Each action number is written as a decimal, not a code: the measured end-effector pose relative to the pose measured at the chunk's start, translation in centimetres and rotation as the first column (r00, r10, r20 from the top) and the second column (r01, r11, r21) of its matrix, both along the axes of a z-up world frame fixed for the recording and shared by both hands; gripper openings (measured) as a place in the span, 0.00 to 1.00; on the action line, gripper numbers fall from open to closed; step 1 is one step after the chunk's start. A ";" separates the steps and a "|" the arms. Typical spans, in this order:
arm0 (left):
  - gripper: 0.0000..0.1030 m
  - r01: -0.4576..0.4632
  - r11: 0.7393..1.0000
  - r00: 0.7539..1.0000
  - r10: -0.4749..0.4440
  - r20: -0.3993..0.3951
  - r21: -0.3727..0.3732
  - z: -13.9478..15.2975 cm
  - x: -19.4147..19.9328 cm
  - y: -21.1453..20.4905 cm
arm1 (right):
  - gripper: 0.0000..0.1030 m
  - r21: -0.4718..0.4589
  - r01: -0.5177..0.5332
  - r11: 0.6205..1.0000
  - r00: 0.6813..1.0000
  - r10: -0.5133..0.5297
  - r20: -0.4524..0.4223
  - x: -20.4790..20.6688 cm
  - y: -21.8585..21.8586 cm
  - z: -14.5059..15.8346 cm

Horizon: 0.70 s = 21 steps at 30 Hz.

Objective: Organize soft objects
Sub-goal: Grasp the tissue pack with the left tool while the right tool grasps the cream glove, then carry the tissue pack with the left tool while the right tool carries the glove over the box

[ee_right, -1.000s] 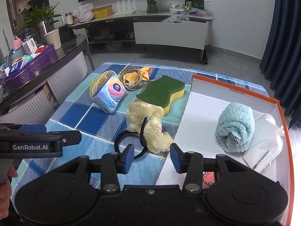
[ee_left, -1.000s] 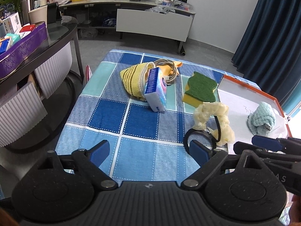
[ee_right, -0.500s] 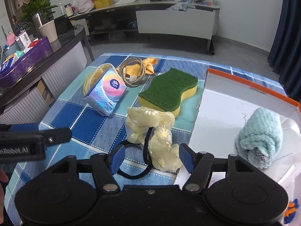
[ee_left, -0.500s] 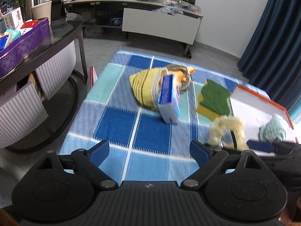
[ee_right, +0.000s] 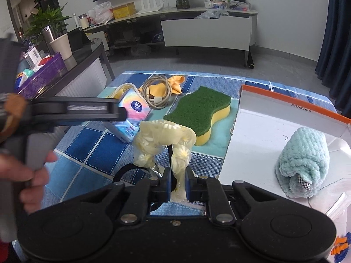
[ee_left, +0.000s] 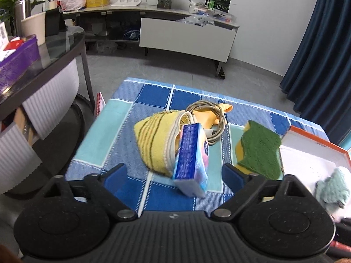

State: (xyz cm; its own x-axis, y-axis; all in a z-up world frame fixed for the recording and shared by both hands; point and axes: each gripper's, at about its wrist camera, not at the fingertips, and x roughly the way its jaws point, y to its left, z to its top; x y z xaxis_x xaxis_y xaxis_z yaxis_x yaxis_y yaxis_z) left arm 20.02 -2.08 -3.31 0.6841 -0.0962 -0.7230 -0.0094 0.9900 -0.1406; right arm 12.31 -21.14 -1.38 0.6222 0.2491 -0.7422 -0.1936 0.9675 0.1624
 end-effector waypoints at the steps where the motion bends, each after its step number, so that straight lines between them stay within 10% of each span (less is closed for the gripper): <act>1: 0.77 -0.001 1.000 1.000 0.001 -0.003 -0.006 -0.2 0.3 -0.1 | 0.15 -0.008 0.003 1.000 1.000 -0.003 0.010 -0.2 -0.1 0.2; 9: 0.27 0.026 1.000 0.999 -0.026 -0.020 -0.005 -1.0 0.3 -2.1 | 0.15 0.014 0.037 0.999 0.999 -0.038 0.027 -1.1 -1.4 0.9; 21: 0.26 0.128 0.992 0.991 -0.127 0.039 -0.019 1.7 -6.6 -1.7 | 0.15 0.020 0.052 0.998 0.995 -0.054 0.079 -3.8 -2.1 3.0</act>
